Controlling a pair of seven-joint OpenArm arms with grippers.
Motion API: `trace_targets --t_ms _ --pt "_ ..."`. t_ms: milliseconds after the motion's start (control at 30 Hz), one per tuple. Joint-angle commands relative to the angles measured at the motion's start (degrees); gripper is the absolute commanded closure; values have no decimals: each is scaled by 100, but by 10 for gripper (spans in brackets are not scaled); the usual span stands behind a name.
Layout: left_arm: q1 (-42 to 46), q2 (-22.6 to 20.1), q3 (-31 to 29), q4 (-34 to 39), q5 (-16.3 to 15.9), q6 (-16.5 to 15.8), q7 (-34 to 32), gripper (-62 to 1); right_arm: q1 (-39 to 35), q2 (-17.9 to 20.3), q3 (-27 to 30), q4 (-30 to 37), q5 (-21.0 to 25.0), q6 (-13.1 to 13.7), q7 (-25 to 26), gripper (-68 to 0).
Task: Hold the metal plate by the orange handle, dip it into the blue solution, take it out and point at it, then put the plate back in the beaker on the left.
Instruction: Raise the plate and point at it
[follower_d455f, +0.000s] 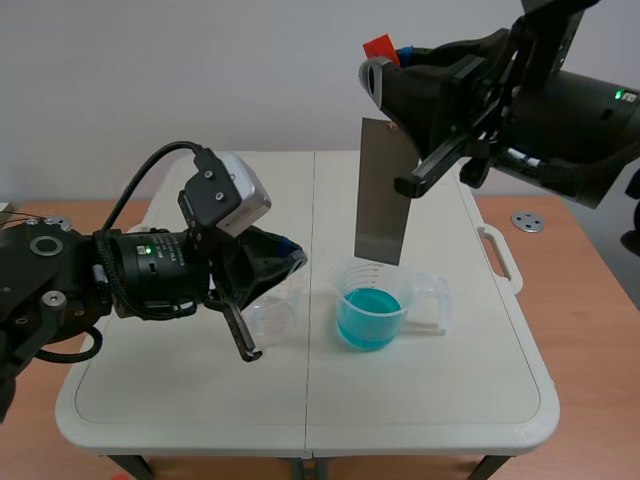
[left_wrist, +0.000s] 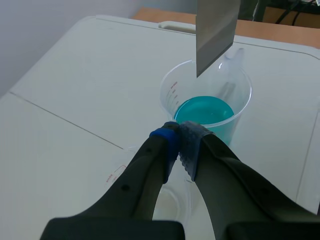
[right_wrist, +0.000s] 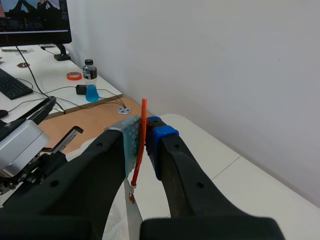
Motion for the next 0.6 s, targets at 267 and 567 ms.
trace_targets --t_ms 267,567 --pt "-234 251 -11 -297 271 -9 -44 -15 131 31 81 162 85 63 39 -11" --pt "-238 267 -11 -326 271 -9 -59 -15 131 31 81 162 85 63 26 -11"
